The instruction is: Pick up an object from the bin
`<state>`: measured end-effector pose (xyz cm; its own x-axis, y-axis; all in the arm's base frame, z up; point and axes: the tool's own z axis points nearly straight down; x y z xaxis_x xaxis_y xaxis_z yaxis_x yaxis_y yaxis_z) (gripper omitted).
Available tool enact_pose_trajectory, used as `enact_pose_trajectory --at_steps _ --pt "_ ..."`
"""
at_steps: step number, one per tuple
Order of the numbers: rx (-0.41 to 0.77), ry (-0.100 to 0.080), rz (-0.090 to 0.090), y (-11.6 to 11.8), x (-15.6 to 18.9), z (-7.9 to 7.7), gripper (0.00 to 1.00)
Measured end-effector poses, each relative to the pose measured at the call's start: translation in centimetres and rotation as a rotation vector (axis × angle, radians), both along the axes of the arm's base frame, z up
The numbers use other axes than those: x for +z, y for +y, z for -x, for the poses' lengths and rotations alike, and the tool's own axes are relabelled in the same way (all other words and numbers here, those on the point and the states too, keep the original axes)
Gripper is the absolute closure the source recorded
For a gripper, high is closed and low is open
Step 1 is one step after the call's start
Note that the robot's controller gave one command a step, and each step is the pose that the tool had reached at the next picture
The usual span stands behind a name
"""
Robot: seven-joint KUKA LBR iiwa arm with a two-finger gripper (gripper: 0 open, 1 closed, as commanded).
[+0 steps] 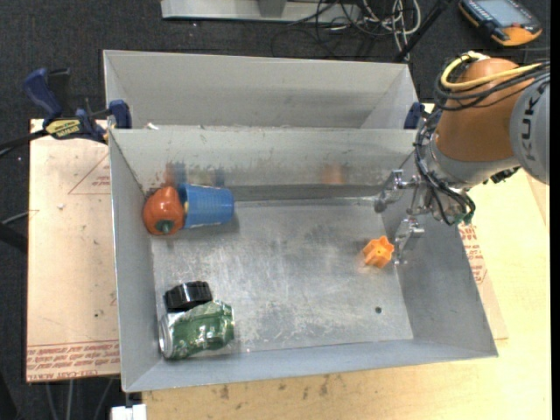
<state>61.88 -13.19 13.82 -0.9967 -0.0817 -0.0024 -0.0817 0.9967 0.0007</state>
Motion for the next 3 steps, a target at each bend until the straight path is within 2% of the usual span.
enact_pose_trajectory --at_steps 1,2,3 --pt "0.410 -0.006 0.001 0.0 -6.3 1.1 1.00" --pt "0.410 -0.006 0.001 0.0 -6.3 1.1 1.00" --pt "0.370 -0.005 0.002 1.2 8.6 1.2 1.00"
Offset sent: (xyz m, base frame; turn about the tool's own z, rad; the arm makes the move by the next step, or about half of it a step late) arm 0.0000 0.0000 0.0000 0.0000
